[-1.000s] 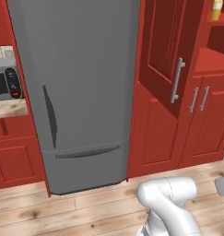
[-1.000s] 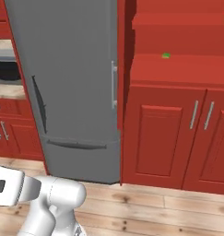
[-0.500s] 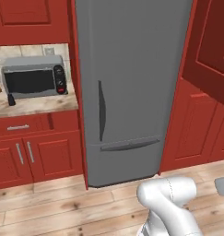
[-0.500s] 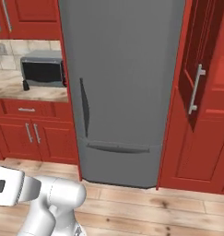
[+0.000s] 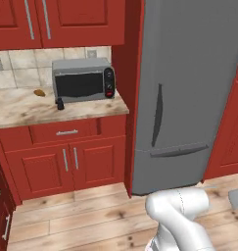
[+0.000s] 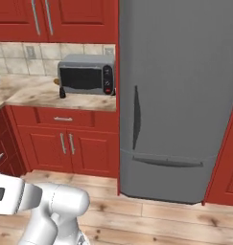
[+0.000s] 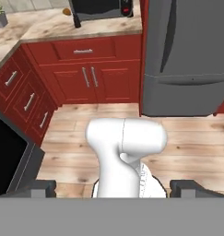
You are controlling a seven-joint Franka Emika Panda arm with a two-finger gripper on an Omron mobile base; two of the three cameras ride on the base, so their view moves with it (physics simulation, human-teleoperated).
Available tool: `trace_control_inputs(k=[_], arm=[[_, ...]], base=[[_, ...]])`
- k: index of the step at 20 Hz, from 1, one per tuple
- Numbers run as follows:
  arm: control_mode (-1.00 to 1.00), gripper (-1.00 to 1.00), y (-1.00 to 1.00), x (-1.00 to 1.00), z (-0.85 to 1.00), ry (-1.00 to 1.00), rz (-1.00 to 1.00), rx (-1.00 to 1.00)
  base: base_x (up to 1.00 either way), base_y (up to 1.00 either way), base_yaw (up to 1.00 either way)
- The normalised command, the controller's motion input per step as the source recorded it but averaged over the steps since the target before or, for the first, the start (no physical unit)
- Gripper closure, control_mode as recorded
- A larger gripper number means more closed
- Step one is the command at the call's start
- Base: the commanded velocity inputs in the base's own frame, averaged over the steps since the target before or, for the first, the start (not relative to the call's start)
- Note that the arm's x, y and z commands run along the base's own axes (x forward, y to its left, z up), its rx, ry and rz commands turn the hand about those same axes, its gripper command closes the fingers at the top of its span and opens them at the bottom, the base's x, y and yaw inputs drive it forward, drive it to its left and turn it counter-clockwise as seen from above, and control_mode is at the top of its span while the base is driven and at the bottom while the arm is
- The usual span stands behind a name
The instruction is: Pick the mustard and shaker from the counter and place them in the cabinet.
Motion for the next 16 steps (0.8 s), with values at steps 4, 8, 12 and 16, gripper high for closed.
trace_control_inputs(k=[4, 8, 12, 16], arm=[[1.0, -1.0, 0.0, 0.0, 0.0, 0.0, 0.0, 0.0], [1.0, -1.0, 0.0, 0.0, 0.0, 0.0, 0.0, 0.0], [1.0, -1.0, 0.0, 0.0, 0.0, 0.0, 0.0, 0.0], [1.0, -1.0, 0.0, 0.0, 0.0, 0.0, 0.0, 0.0]], base=[[0.55, 0.88, -0.01], [0.59, 0.79, -0.01], [0.6, 0.5, -0.04], [0.65, 0.33, -0.03]])
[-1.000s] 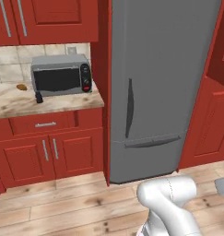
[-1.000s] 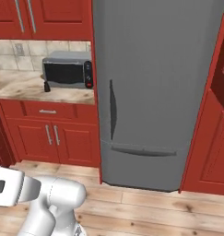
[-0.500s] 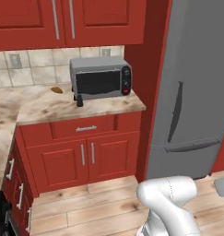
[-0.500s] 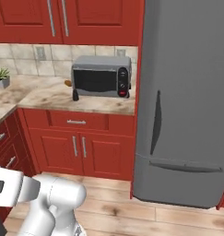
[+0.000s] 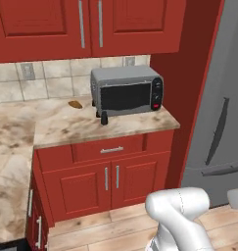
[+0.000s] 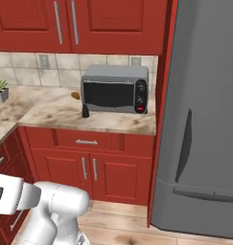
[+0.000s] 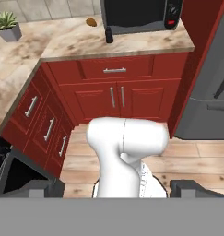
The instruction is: Pick the mustard and shaker from the counter and place them in the cabinet.
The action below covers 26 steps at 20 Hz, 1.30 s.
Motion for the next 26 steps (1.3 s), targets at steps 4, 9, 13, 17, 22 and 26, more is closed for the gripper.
trace_control_inputs(k=[4, 9, 13, 17, 22, 26], arm=[[1.0, -1.0, 0.0, 0.0, 0.0, 0.0, 0.0, 0.0], [1.0, -1.0, 0.0, 0.0, 0.0, 0.0, 0.0, 0.0], [1.0, -1.0, 0.0, 0.0, 0.0, 0.0, 0.0, 0.0], [1.0, -1.0, 0.0, 0.0, 0.0, 0.0, 0.0, 0.0], [1.0, -1.0, 0.0, 0.0, 0.0, 0.0, 0.0, 0.0], [1.0, -1.0, 0.0, 0.0, 0.0, 0.0, 0.0, 0.0]], base=[[0.52, 0.19, -0.01], [0.51, 0.2, 0.0], [0.36, 0.37, 0.0], [0.3, 0.44, 0.0], [0.15, 0.49, 0.07], [0.22, 0.32, 0.1]])
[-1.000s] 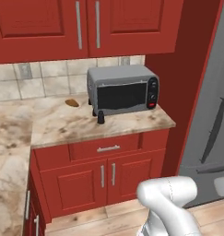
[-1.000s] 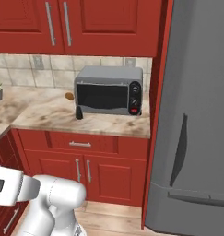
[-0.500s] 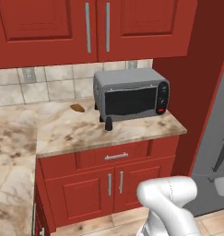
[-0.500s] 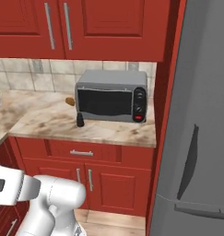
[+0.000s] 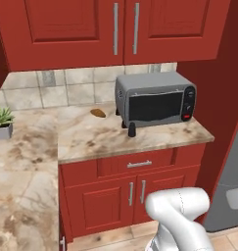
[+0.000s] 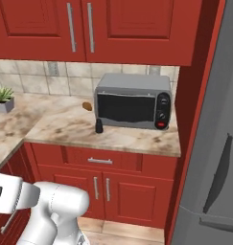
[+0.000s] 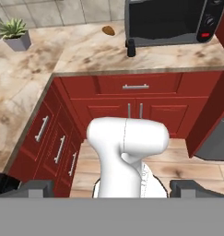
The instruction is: Pick the mustard and shaker from the counter and place them in the cabinet.
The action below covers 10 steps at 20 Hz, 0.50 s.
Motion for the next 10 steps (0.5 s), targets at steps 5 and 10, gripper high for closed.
trace_control_inputs(k=[5, 10], arm=[[1.0, -1.0, 0.0, 0.0, 0.0, 0.0, 0.0, 0.0], [1.0, -1.0, 0.0, 0.0, 0.0, 0.0, 0.0, 0.0]], base=[[0.28, 0.19, 0.05], [0.44, 0.01, 0.0]])
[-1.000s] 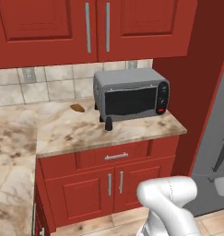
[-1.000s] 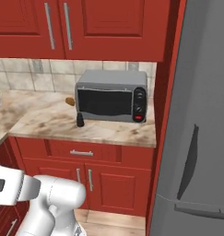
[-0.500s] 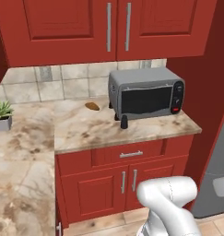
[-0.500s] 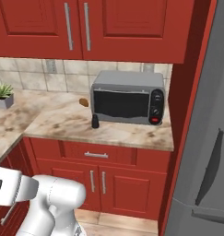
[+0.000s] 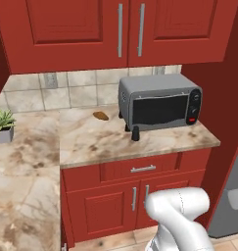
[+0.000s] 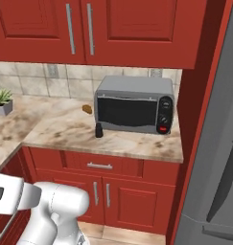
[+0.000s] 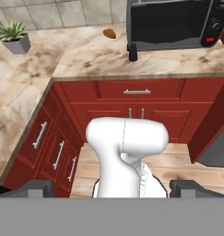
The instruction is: Pick the mustard and shaker from the counter and place them in the cabinet.
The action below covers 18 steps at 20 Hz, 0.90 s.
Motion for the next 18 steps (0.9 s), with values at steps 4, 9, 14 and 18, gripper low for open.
trace_control_inputs(k=[4, 9, 14, 18], arm=[[1.0, -1.0, 0.0, 0.0, 0.0, 0.0, 0.0, 0.0], [1.0, -1.0, 0.0, 0.0, 0.0, 0.0, 0.0, 0.0], [1.0, -1.0, 0.0, 0.0, 0.0, 0.0, 0.0, 0.0], [1.0, -1.0, 0.0, 0.0, 0.0, 0.0, 0.0, 0.0]], base=[[0.4, 0.02, 0.0], [0.22, 0.04, 0.0], [0.01, 0.01, 0.0], [0.0, 0.0, 0.0]])
